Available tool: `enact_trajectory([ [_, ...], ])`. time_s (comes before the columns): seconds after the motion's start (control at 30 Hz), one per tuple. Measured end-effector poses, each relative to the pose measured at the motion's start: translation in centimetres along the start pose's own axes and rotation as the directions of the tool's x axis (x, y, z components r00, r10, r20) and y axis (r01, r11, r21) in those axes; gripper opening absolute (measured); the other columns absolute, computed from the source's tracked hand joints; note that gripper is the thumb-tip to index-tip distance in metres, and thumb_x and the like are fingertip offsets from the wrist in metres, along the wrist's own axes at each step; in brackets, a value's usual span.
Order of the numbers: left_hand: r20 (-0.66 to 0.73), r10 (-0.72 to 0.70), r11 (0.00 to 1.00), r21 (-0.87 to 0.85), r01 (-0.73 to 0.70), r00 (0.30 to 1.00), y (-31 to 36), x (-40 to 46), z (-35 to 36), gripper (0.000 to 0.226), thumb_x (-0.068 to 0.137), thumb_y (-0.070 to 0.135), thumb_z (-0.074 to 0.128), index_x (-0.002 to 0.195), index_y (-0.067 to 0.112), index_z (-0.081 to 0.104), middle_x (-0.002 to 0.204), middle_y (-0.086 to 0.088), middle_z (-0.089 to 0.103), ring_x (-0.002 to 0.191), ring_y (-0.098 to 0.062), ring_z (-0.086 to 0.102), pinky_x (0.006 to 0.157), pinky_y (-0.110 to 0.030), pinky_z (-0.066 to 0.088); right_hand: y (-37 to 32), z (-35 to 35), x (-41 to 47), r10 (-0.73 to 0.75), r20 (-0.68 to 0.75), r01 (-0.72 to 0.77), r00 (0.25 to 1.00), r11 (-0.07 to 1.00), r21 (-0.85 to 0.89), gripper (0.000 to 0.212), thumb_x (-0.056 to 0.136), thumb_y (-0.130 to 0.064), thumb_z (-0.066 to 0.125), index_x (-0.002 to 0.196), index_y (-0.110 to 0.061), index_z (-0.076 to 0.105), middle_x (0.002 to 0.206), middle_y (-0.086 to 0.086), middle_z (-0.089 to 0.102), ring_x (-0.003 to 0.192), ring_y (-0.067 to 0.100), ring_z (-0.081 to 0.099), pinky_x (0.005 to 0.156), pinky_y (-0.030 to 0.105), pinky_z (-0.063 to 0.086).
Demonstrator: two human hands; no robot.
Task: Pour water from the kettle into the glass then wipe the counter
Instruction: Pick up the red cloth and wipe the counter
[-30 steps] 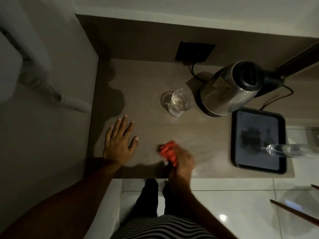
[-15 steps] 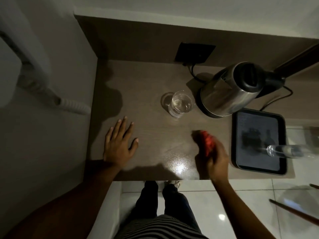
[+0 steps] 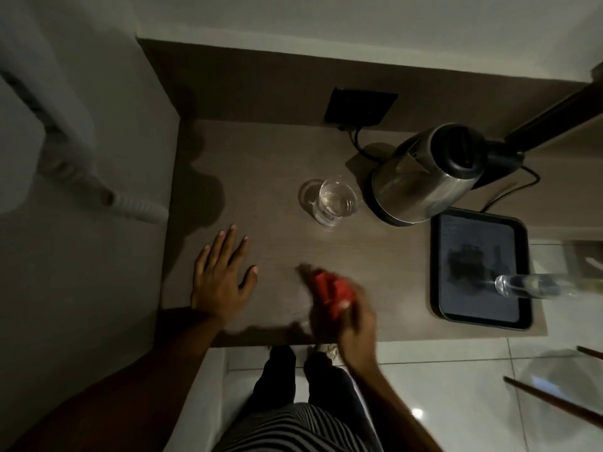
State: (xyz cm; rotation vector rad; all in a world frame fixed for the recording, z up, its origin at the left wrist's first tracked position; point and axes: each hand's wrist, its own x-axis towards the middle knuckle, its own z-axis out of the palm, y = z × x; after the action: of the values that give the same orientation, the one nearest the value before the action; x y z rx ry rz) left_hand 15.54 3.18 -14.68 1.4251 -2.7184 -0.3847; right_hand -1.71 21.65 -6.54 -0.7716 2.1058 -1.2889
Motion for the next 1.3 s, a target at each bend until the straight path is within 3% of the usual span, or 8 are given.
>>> enact_trajectory([
  [0.13,0.008,0.013,1.000,0.005,-0.013,1.000,0.3,0.2,-0.3,0.064,0.095,0.053,0.033,0.151,0.023,0.036,0.165,-0.004,0.025,0.152,-0.022,0.022,0.120,-0.044,0.017,2.5,-5.8,4.0,0.032,-0.230,-0.075,0.973,0.981,-0.181,0.040,0.092,-0.025,0.050,0.125,-0.008,0.062,0.119,0.011,0.068,0.113,0.036,0.064,0.095,0.028,0.051],
  [0.23,0.009,0.019,1.000,-0.001,-0.019,1.000,0.7,0.5,-0.4,0.064,0.095,0.053,0.032,0.152,0.024,0.033,0.165,-0.004,0.024,0.152,-0.023,0.021,0.120,-0.046,0.018,2.1,-3.5,2.3,-0.139,-0.236,0.092,0.962,0.976,-0.199,0.041,0.083,-0.003,0.050,0.113,-0.027,0.065,0.111,-0.028,0.067,0.110,-0.008,0.063,0.080,0.001,0.045],
  [0.4,0.007,0.017,0.999,-0.031,-0.017,1.000,0.8,1.2,-0.5,0.064,0.094,0.053,0.034,0.152,0.026,0.033,0.165,-0.004,0.024,0.152,-0.023,0.021,0.120,-0.045,0.017,0.7,5.3,-2.9,-0.186,0.188,0.184,0.964,0.982,0.029,0.043,0.087,0.008,0.052,0.113,-0.019,0.072,0.122,-0.011,0.071,0.118,0.018,0.066,0.096,0.051,0.053],
  [0.53,0.000,0.002,0.999,-0.035,-0.002,1.000,0.1,0.3,0.0,0.064,0.094,0.053,0.035,0.151,0.025,0.036,0.164,-0.004,0.026,0.151,-0.022,0.024,0.120,-0.045,0.019,-2.3,5.1,-2.6,-0.321,0.363,0.281,0.875,0.946,0.158,0.027,0.104,-0.026,0.048,0.124,-0.037,0.062,0.127,-0.024,0.063,0.124,-0.005,0.056,0.101,0.028,0.050],
  [0.73,0.017,0.006,1.000,-0.016,-0.006,1.000,0.0,0.1,-0.2,0.064,0.095,0.054,0.032,0.151,0.024,0.037,0.164,-0.004,0.026,0.151,-0.023,0.025,0.119,-0.045,0.021,0.5,-4.8,6.2,0.006,-0.183,-0.027,0.983,0.994,-0.111,0.027,0.097,-0.006,0.054,0.116,-0.020,0.067,0.115,0.009,0.068,0.112,0.028,0.064,0.099,0.042,0.051],
  [0.97,0.048,0.003,1.000,-0.013,-0.003,0.999,-0.3,0.2,0.2,0.064,0.096,0.058,0.027,0.153,0.028,0.031,0.166,-0.001,0.021,0.153,-0.019,0.017,0.120,-0.043,0.018,-0.6,5.1,-0.5,-0.137,0.226,0.126,0.964,0.990,0.062,0.018,0.085,0.020,0.057,0.094,0.014,0.072,0.103,0.027,0.075,0.105,0.040,0.072,0.093,0.049,0.057],
  [1.1,0.064,0.011,1.000,-0.010,-0.010,0.998,-0.5,0.3,0.0,0.065,0.096,0.060,0.024,0.153,0.029,0.030,0.166,0.000,0.019,0.153,-0.018,0.016,0.119,-0.043,0.017,-2.2,6.4,-3.6,-0.362,0.408,0.339,0.838,0.932,0.130,0.020,0.102,-0.015,0.058,0.116,-0.019,0.071,0.119,-0.002,0.071,0.125,0.002,0.060,0.109,0.029,0.048],
  [1.3,0.018,0.016,1.000,-0.012,-0.016,1.000,-0.2,0.4,-0.7,0.065,0.093,0.055,0.037,0.151,0.026,0.036,0.165,-0.002,0.024,0.152,-0.019,0.020,0.119,-0.041,0.016,-0.5,-1.5,6.8,-0.090,0.029,0.091,0.995,0.996,-0.021,0.052,0.081,0.021,0.061,0.111,-0.019,0.074,0.116,0.004,0.077,0.111,0.020,0.072,0.097,0.031,0.056],
])
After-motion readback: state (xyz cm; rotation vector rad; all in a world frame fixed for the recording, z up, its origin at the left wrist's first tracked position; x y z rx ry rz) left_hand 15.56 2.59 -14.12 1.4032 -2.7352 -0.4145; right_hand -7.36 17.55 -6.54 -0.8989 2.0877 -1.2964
